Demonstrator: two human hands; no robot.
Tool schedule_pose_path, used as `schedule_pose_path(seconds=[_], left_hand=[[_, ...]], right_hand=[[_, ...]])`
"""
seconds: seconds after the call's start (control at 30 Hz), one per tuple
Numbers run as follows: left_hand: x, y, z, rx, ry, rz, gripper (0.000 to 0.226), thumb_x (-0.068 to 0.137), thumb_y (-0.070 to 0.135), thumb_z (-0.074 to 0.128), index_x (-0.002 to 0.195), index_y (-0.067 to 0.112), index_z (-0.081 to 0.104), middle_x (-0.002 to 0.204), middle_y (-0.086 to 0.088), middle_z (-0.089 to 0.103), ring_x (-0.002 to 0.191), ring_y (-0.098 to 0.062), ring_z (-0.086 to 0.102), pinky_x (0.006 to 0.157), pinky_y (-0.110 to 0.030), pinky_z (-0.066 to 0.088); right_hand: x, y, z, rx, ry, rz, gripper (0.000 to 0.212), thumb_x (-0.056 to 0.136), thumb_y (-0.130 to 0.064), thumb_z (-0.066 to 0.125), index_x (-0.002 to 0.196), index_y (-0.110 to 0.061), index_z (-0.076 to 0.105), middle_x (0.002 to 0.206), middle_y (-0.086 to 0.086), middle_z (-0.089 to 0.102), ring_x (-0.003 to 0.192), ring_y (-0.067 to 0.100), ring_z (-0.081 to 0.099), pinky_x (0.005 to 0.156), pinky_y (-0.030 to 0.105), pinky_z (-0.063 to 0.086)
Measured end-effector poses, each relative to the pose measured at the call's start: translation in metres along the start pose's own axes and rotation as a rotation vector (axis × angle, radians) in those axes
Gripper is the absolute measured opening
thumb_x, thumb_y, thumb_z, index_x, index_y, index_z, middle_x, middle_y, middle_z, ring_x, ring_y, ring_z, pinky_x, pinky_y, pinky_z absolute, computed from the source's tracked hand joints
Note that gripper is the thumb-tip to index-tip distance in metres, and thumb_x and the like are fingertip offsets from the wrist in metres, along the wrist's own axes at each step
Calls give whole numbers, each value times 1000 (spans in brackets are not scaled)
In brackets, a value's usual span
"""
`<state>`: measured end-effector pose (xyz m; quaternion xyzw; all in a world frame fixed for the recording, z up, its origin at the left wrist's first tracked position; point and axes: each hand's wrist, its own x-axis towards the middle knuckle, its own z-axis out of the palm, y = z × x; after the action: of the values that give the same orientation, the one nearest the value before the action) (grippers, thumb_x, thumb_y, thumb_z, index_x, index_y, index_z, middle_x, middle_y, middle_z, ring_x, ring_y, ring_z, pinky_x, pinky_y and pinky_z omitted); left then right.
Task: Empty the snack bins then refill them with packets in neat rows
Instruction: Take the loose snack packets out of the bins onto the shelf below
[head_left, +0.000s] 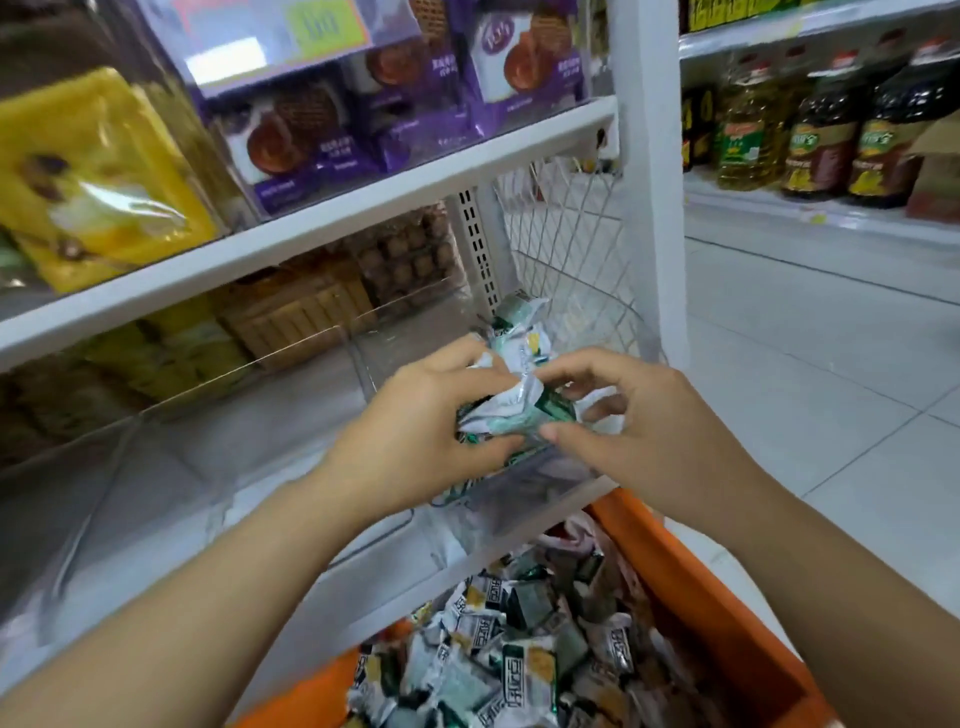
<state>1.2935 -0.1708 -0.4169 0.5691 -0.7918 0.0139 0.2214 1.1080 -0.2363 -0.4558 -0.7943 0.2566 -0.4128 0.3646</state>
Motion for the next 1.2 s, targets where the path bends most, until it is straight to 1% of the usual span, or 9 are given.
schedule_pose_path(seconds=[0.13, 0.33, 0.53, 0.67, 0.77, 0.87, 0.97, 1.07, 1.2], left_hand=[[-68, 25, -4, -50, 43, -52, 30, 75, 32, 66, 105, 35, 63, 101, 10, 57, 86, 5, 54, 71, -9, 38], [-156, 30, 51, -110, -167, -252, 37, 82, 41, 71, 112, 20, 67, 98, 11, 48, 88, -8, 54, 72, -25, 42], [-202, 4, 146, -194, -443, -502, 20, 87, 29, 69, 81, 17, 54, 88, -2, 46, 83, -18, 42, 71, -31, 33], [-195, -3, 161, -172, -459, -531, 46, 89, 32, 66, 133, 27, 54, 135, 2, 50, 128, -16, 37, 110, -37, 31], [-170, 3, 131, -134, -338, -431, 46, 92, 33, 61, 136, 31, 50, 143, 6, 44, 131, -13, 40, 109, -32, 34], [-144, 12, 82, -145, 33, -268, 31, 92, 24, 57, 123, 25, 61, 121, 5, 59, 103, -14, 61, 86, -38, 53], [-118, 1, 44, 13, 348, -256, 28, 91, 20, 53, 117, 19, 64, 116, 1, 59, 107, -14, 55, 91, -28, 45], [-98, -21, 33, 41, 295, -425, 38, 93, 20, 58, 131, 24, 55, 136, 0, 46, 125, -16, 42, 104, -26, 32], [-99, -34, 42, -101, 243, -427, 36, 96, 20, 54, 132, 28, 55, 147, 6, 35, 119, -2, 43, 94, -31, 48]], right_hand=[[-30, -22, 5, -23, -244, -28, 34, 73, -27, 80, 98, -44, 65, 93, -27, 64, 92, -9, 57, 77, 6, 43], [-50, -17, 22, -216, -586, 79, 31, 75, -36, 76, 101, -42, 61, 93, -26, 61, 92, -4, 61, 87, 24, 50], [-39, -7, 40, -324, -596, 117, 27, 84, -32, 67, 110, -35, 60, 93, -26, 56, 87, -9, 56, 72, 3, 42], [-33, -1, 45, -324, -567, 122, 29, 85, -29, 68, 114, -33, 61, 103, -15, 63, 89, -2, 61, 76, 7, 42], [-30, 1, 44, -275, -499, 112, 25, 86, -24, 67, 108, -32, 62, 100, -16, 63, 88, -5, 60, 78, 8, 43], [-23, 2, 44, -236, -338, 64, 20, 86, -18, 67, 103, -28, 66, 93, -21, 63, 87, -8, 59, 75, -2, 40], [-12, 5, 44, -243, -192, 21, 21, 87, -14, 65, 104, -26, 65, 96, -15, 62, 84, -3, 58, 77, -3, 36], [9, 16, 44, -349, -191, 52, 25, 90, -16, 63, 114, -18, 66, 107, -9, 61, 97, 5, 54, 83, 8, 36], [52, 31, 50, -588, -497, 238, 41, 90, -23, 63, 130, -19, 55, 133, 8, 54, 118, 23, 52, 91, 26, 38]])
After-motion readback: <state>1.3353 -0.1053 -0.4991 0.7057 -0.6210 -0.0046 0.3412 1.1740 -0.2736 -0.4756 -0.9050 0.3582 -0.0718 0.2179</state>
